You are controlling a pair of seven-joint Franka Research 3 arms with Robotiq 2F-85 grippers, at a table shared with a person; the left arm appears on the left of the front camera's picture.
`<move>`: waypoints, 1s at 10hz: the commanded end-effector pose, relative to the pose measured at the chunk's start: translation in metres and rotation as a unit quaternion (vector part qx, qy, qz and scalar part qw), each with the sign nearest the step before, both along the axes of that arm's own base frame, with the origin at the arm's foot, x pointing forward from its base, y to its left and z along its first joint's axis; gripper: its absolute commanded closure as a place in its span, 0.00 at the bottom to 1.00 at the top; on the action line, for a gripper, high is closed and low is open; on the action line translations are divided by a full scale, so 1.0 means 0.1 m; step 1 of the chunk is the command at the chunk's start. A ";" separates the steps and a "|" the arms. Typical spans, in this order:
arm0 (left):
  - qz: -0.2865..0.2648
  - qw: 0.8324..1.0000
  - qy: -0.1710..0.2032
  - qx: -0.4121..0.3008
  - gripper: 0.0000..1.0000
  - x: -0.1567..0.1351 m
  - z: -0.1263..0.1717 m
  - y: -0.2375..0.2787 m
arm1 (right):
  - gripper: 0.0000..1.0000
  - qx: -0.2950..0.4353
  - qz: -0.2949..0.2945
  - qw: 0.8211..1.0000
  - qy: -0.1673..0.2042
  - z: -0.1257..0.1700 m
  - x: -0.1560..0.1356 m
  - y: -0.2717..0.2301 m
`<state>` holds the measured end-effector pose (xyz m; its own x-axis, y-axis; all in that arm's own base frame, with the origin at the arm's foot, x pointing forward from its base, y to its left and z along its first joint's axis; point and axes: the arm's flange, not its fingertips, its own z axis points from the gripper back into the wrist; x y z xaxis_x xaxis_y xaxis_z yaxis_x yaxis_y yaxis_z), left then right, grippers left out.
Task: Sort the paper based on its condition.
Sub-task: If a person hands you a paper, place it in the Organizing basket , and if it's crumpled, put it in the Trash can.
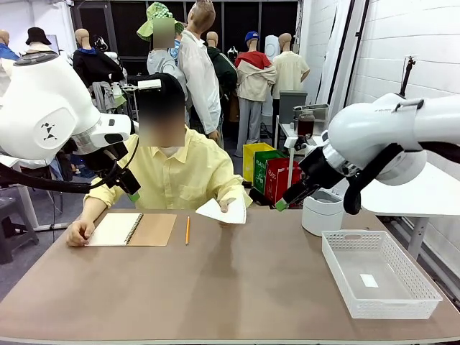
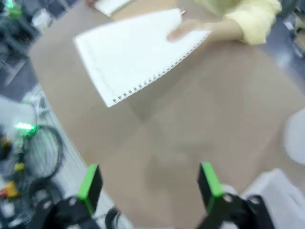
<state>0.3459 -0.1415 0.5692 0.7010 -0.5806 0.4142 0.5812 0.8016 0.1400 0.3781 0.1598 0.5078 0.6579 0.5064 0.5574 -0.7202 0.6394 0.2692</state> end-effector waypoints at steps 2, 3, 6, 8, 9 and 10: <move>0.000 1.000 0.000 -0.001 0.00 0.00 0.01 0.01 | 0.00 0.112 -0.088 0.981 0.130 -0.20 0.36 -0.06; 0.000 1.000 0.000 -0.001 0.00 0.00 0.01 0.01 | 0.00 0.134 -0.095 0.973 0.165 -0.30 0.44 -0.06; 0.000 1.000 0.000 -0.001 0.00 0.00 0.01 0.01 | 0.00 0.037 -0.104 0.984 0.141 -0.37 0.49 -0.03; 0.000 1.000 0.000 -0.001 0.00 0.00 0.01 0.01 | 0.00 0.134 -0.097 0.968 0.190 -0.45 0.47 -0.12; 0.000 1.000 0.000 -0.001 0.00 0.00 0.01 0.01 | 0.00 0.134 -0.097 0.968 0.190 -0.45 0.47 -0.12; 0.000 1.000 0.000 -0.001 0.00 0.00 0.01 0.01 | 0.00 0.110 -0.101 0.972 0.183 -0.47 0.49 -0.10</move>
